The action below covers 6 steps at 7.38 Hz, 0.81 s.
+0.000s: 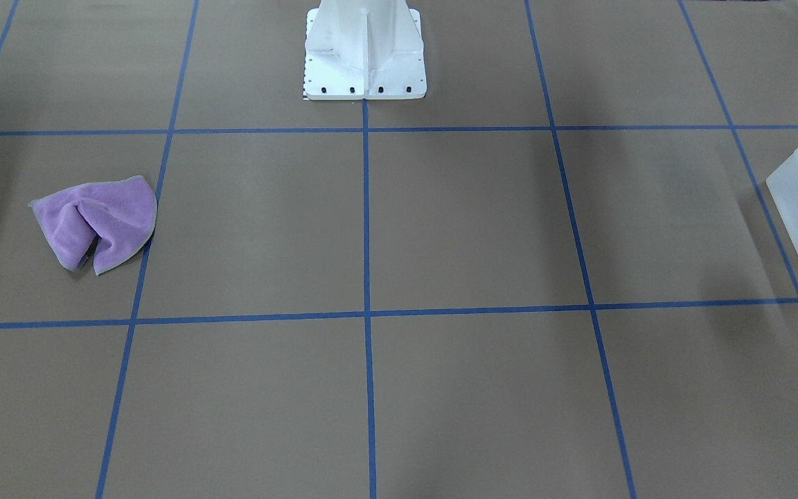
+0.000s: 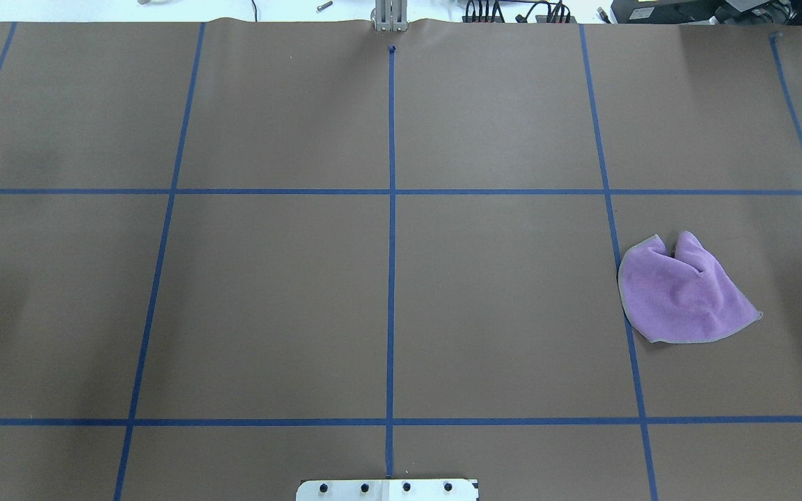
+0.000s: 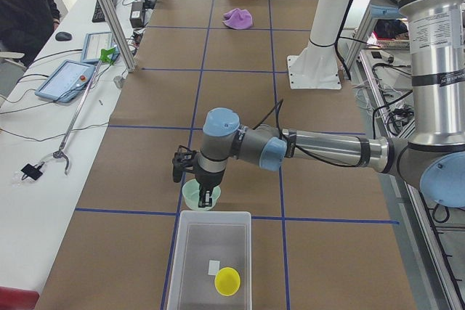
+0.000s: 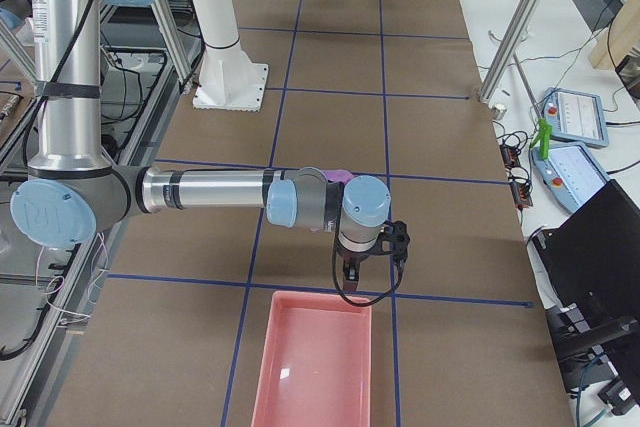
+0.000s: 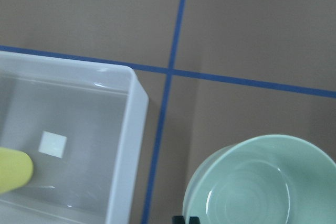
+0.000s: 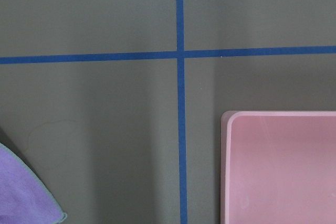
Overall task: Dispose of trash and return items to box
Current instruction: 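Lift the green bowl and carry it over the clear bin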
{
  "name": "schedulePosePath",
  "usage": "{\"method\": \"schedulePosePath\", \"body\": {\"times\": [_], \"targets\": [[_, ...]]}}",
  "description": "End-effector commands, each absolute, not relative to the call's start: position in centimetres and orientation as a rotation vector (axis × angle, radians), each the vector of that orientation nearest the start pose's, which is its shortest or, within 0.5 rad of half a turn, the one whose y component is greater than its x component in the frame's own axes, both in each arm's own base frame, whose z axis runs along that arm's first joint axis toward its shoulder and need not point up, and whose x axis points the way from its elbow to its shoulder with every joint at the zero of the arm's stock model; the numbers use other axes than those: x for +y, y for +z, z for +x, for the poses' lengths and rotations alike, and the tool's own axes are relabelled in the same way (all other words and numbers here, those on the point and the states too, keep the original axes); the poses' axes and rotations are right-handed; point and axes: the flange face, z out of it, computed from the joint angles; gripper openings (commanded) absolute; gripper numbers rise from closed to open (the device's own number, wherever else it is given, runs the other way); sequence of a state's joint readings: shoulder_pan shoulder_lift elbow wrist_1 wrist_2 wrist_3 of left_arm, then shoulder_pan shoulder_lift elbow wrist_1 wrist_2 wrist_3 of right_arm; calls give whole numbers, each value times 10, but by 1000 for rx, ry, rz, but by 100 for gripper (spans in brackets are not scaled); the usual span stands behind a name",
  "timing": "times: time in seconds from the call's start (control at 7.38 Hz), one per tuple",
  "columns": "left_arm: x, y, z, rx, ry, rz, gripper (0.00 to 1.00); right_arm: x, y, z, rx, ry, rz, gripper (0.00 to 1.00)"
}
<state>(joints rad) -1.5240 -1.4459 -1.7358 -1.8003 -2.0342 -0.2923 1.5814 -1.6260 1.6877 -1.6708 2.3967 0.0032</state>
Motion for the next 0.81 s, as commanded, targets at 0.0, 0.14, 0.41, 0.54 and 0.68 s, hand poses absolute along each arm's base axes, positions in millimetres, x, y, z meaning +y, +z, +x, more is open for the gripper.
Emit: {"method": "schedulePosePath", "body": {"times": [0.0,0.14,0.41,0.54,0.68], "targets": [[-475,701,-96,469,-120,149,0,-465,630,64,-825,31,-29,100],[-472,735,-95,470,-130,147,0,-466,629,63,-825,32,-28,100],[-474,741,-95,470,-163,145,0,-466,624,63,-825,29,-20,100],[-477,737,-92,477,-210,136,0,-466,623,63,-825,29,-18,100],[-483,734,-76,483,-239,122,0,-466,623,63,-825,28,-17,100]]}}
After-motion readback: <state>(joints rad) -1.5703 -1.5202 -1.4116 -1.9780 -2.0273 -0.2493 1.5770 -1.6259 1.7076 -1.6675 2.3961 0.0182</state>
